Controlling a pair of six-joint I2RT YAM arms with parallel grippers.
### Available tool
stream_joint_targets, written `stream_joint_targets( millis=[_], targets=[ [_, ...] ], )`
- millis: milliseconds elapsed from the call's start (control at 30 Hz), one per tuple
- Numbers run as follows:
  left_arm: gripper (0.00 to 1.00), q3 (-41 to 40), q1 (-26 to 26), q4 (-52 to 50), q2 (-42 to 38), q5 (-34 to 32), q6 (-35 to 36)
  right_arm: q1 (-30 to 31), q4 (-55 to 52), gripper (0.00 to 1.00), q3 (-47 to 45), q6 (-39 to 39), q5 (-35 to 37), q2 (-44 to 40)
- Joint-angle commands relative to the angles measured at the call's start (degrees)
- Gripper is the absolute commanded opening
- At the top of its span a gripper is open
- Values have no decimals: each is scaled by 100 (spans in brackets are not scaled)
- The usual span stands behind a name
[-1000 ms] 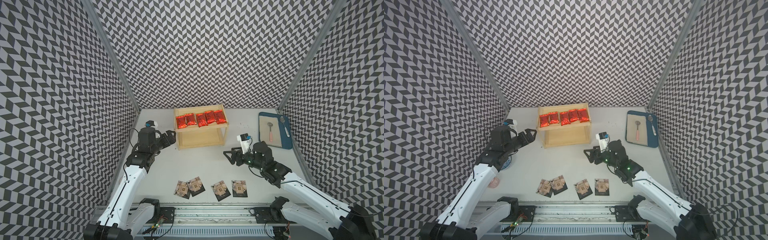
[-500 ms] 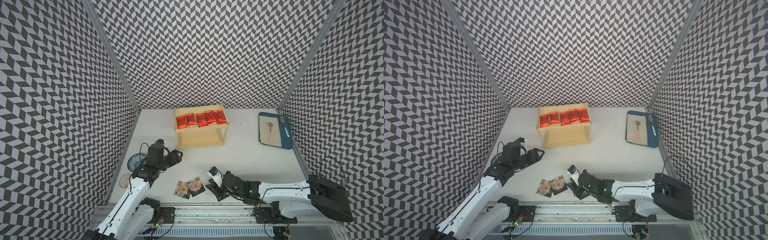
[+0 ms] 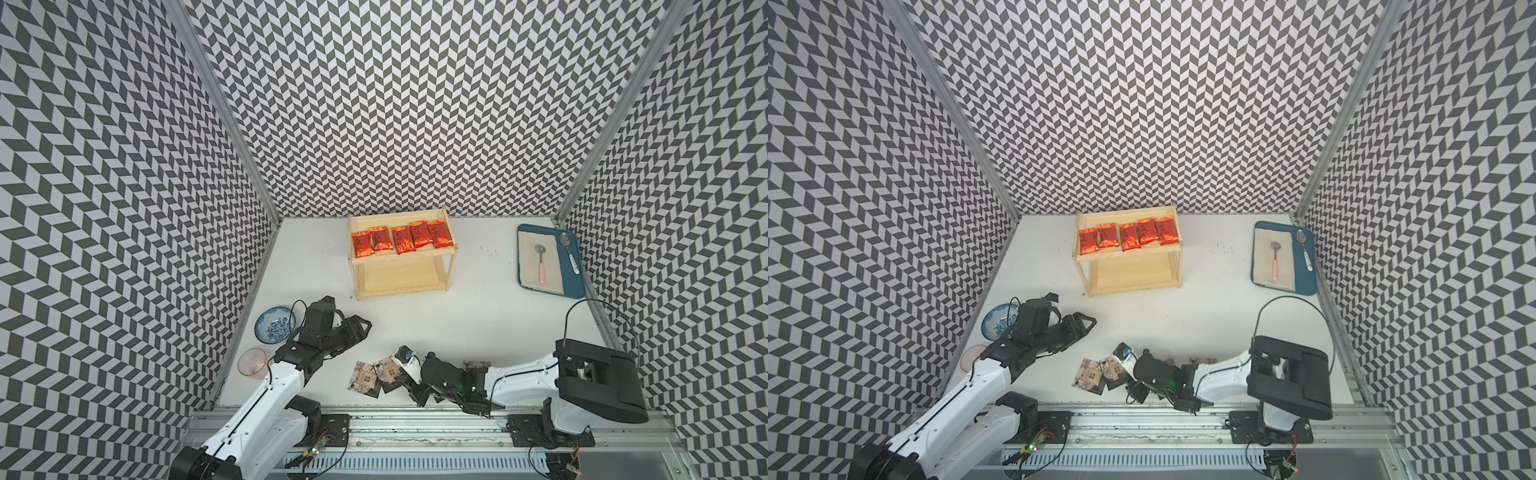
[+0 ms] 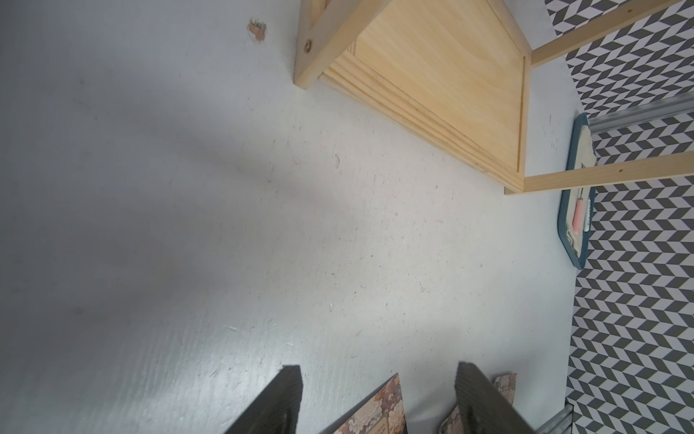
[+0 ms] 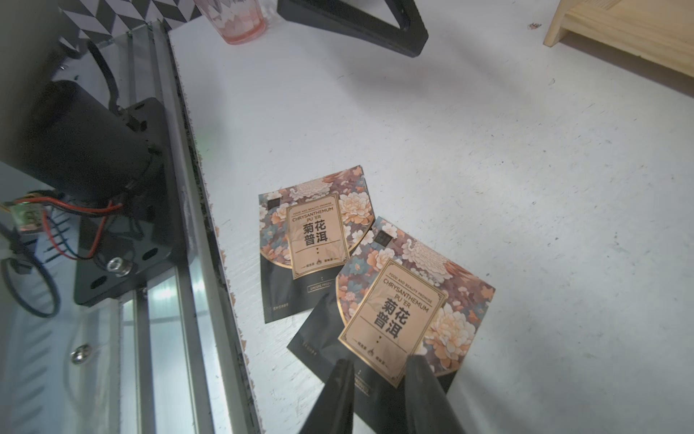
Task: Place the tea bags on the shelf by color
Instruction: Move the tea bag to the center of the board.
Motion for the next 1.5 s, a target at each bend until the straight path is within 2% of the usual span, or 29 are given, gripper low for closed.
stream_joint_targets(
  millis=[0,400,633,800,900,1000,1200,1467],
  targets=[
    [70,-107,-24,314,49,147,-71,31,311,28,163,-109,238,255],
    [70,-181,-30,657,326,323,-58,-83,-171,28,620,290,1081,1008],
    [70,-175,-92,926,547,434,-6,-470,-257,28,624,449,1085,1054],
    [68,-94,-252,1347,783,622,12,-673,-266,29,642,336,943,808],
    [66,6,-428,1665,961,732,47,-785,-258,32,586,338,748,359],
    [65,-13,-594,2174,1162,967,-4,-1076,-482,33,598,547,207,-210],
    [62,84,-825,2454,1699,1059,77,-1756,-589,33,234,589,141,-1100],
    [63,94,-833,2224,2088,803,358,-2191,-705,33,2,589,141,-1071]
  ],
)
